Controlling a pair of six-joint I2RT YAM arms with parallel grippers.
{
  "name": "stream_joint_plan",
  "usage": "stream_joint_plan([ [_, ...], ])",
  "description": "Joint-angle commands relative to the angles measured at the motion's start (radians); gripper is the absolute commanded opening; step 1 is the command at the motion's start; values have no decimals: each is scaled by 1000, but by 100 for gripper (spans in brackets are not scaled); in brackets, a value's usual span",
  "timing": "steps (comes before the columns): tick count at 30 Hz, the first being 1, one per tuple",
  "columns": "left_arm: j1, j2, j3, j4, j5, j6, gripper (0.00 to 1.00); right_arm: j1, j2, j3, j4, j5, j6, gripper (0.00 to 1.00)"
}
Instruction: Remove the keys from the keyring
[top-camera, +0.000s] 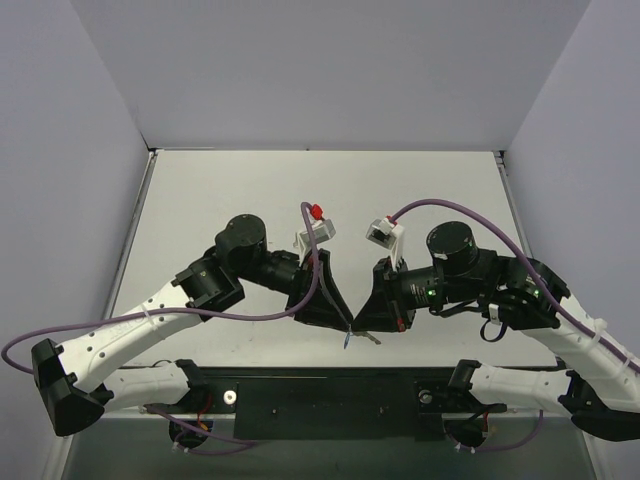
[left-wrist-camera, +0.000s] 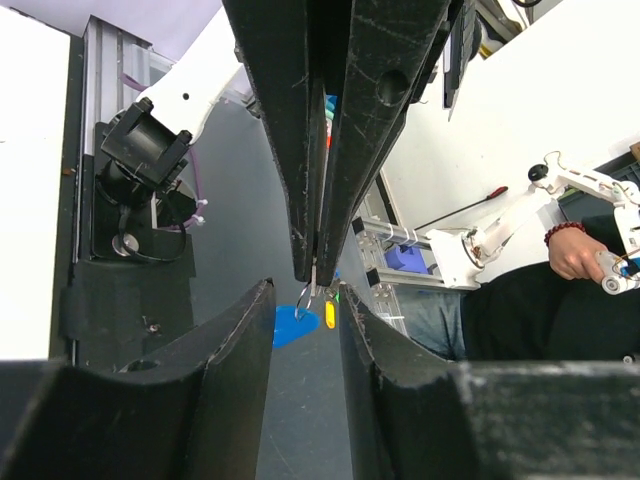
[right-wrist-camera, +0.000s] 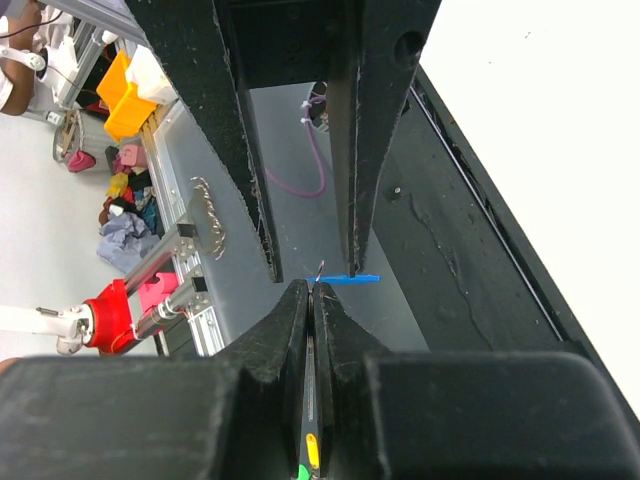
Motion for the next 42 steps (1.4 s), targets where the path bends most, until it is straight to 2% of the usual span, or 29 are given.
stream_joint_plan([
  [1, -12, -5, 5, 35, -11, 21, 39, 5, 5, 20, 38, 12, -9, 0],
  [18, -23, -14, -2, 16, -33, 31, 31, 5, -13, 25, 39, 54, -1, 0],
  [25, -23, -11, 12, -30, -45, 45, 14, 5, -15, 20, 41, 54, 2, 0],
  [26, -21, -9, 13, -30, -45, 45, 5, 5, -13, 18, 41, 54, 3, 0],
  [28, -23, -9, 15, -31, -51, 45, 0, 6, -15, 20, 41, 55, 3, 0],
  [42, -20, -64, -14, -47, -258, -4, 0, 3, -38, -6, 41, 221, 11, 0],
])
